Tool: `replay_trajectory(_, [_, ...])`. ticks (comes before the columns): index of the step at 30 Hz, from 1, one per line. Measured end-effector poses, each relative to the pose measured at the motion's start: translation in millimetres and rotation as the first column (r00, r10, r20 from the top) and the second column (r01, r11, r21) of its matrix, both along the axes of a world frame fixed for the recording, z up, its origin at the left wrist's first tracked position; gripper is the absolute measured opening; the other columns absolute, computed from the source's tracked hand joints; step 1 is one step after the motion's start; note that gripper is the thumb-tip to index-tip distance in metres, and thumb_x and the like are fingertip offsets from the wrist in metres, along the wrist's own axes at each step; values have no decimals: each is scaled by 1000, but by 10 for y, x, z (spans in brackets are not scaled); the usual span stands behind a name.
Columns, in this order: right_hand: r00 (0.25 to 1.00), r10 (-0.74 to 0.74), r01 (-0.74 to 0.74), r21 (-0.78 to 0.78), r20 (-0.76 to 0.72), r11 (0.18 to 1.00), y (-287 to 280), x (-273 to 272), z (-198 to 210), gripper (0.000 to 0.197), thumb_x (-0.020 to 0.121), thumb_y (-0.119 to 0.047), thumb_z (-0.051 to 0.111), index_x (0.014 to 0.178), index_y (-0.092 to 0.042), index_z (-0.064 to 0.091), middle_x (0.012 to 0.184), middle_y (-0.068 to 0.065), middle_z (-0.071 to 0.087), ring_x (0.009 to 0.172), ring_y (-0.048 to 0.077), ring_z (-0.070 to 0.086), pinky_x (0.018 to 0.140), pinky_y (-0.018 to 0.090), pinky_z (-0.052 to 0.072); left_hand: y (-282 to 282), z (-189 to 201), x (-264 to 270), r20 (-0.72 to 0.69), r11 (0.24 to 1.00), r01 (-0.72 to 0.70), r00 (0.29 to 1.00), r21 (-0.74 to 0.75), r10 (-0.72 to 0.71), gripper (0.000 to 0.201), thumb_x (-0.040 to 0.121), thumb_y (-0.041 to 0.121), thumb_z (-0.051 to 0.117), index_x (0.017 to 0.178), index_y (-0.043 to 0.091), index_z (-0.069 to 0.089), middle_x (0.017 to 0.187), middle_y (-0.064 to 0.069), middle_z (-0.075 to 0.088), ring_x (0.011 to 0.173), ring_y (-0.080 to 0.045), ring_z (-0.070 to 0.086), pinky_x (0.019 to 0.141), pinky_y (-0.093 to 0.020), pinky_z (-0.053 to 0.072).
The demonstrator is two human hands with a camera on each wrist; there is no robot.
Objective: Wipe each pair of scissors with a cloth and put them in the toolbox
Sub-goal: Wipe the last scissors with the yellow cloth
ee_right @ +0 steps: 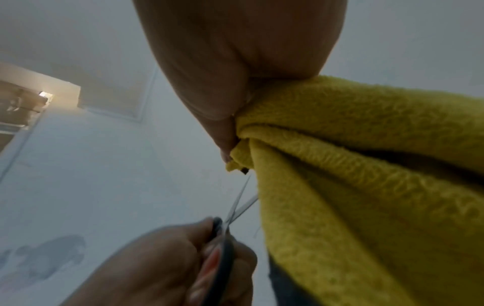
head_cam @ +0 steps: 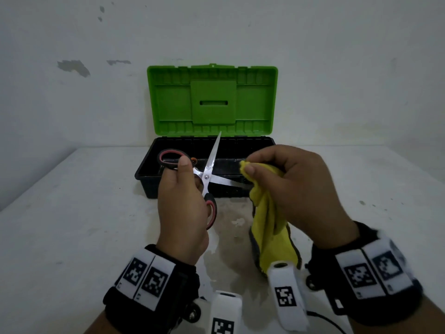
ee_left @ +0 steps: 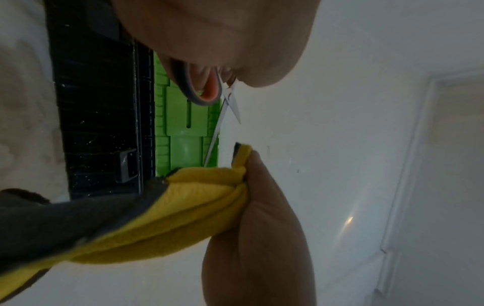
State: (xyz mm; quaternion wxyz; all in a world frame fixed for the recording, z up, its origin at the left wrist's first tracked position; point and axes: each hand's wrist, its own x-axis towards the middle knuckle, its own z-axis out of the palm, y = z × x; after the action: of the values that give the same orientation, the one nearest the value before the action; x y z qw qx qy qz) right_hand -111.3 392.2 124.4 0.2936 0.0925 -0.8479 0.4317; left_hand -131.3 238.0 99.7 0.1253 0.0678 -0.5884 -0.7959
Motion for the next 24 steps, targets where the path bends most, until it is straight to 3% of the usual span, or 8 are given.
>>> replay_trajectory(4, [998,48,-51,127,29,991,-202,-80,-35,5,85,-25,74,90,-26,74,82,-20,68,83,-4,62,68,4,42,55,22,48,-34,999,33,999,-15,-34,32,102,45,42,77,34,59,73,8,50,74,-14,48,68,-39,40])
replay_trajectory(7, [999,50,-46,304,-4,951,-254,-49,-62,9,87,-32,71,93,-29,77,82,-17,68,82,4,58,71,19,45,28,16,52,-33,999,33,999,6,-33,37,101,46,43,70,37,59,78,-2,48,78,-19,46,66,-39,37])
replay_trajectory(10, [998,60,-47,362,-25,931,-216,-2,-78,15,85,-36,72,95,-26,78,78,-22,64,81,7,56,70,23,45,6,-28,61,-31,999,36,999,1,-36,35,102,45,43,73,32,58,80,-5,47,78,-20,45,66,-40,36])
replay_trajectory(13, [997,64,-72,312,35,947,-116,12,-100,14,83,-38,74,90,-28,78,71,-32,52,79,0,59,71,18,47,30,-57,99,-24,999,48,999,-7,-48,35,101,45,43,76,27,56,74,-1,47,75,-19,45,67,-39,38])
replay_trajectory(15, [995,74,-91,293,69,952,-98,12,-91,13,82,-39,74,90,-29,78,71,-34,52,81,-8,59,71,6,42,40,-50,112,-24,998,52,998,-28,-52,35,101,45,42,77,26,56,70,2,47,72,-19,46,67,-40,40])
replay_trajectory(17, [996,77,-87,284,44,955,-142,6,-74,9,82,-35,76,89,-29,78,68,-36,50,79,-11,58,69,2,40,50,-43,105,-36,997,58,998,-58,-60,38,102,45,42,78,18,52,73,-4,46,70,-20,43,64,-39,37])
replay_trajectory(21, [997,68,-56,261,-36,964,-250,7,-64,6,82,-32,77,87,-28,78,69,-31,50,77,4,60,69,24,50,33,-2,94,-44,996,45,998,-74,-48,38,101,46,43,75,19,48,72,-5,44,65,-20,39,61,-38,34])
replay_trajectory(24, [997,71,-66,284,-8,957,-217,8,-75,7,83,-35,75,87,-30,77,72,-23,56,77,3,59,68,26,50,-15,32,100,-5,998,49,999,-43,-50,37,101,46,42,77,19,49,72,-3,44,68,-18,43,64,-39,36])
